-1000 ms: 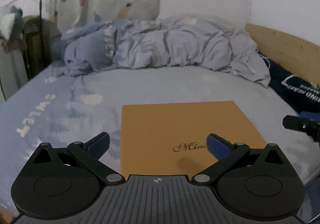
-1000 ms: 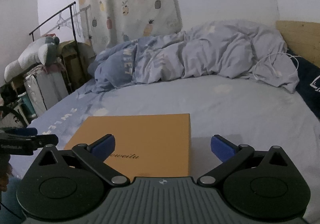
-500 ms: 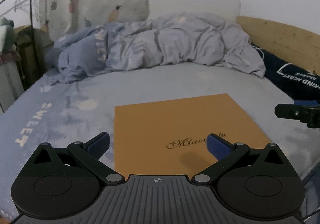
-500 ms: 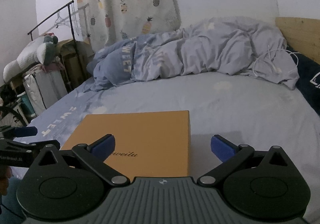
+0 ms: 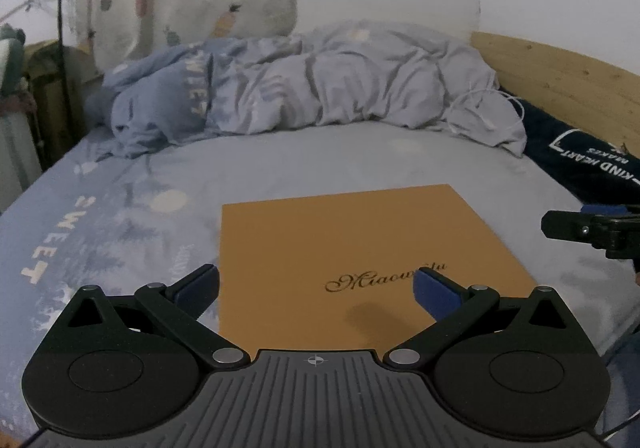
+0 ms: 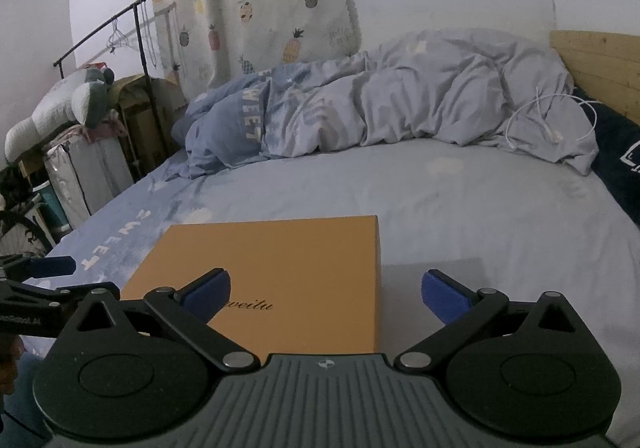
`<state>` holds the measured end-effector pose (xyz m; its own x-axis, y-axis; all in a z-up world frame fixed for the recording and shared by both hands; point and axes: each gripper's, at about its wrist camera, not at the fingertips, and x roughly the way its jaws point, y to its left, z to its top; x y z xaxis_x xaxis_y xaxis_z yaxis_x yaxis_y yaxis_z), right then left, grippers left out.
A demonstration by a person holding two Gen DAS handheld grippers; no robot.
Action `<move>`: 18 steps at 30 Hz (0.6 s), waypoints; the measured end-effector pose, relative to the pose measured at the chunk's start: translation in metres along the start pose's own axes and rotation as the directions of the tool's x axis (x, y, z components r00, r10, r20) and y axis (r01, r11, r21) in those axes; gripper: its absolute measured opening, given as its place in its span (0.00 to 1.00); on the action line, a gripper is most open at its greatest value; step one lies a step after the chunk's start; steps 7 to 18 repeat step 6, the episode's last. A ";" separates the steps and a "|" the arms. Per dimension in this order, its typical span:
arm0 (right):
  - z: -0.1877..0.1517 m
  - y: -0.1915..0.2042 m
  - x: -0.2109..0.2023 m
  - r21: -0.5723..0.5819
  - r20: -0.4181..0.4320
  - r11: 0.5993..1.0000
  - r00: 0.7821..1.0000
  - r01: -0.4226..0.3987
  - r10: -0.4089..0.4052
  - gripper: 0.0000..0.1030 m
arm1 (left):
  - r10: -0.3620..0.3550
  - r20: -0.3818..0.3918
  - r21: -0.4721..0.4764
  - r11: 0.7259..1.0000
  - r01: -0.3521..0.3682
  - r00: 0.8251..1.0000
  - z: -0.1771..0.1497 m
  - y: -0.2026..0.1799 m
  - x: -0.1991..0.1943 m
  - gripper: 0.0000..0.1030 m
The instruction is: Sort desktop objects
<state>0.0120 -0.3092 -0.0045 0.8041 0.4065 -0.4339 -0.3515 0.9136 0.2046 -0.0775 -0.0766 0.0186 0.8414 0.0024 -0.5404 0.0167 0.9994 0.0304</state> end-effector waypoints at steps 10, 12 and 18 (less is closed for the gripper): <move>-0.001 0.000 0.000 0.002 0.000 1.000 1.000 0.001 -0.001 1.00 | -0.004 -0.003 -0.006 1.000 0.004 1.000 0.000 0.001 -0.001 1.00; -0.001 0.000 0.000 0.002 0.000 1.000 1.000 0.001 -0.001 1.00 | -0.004 -0.003 -0.006 1.000 0.004 1.000 0.000 0.001 -0.001 1.00; -0.001 0.000 0.000 0.002 0.000 1.000 1.000 0.001 -0.001 1.00 | -0.004 -0.003 -0.006 1.000 0.004 1.000 0.000 0.001 -0.001 1.00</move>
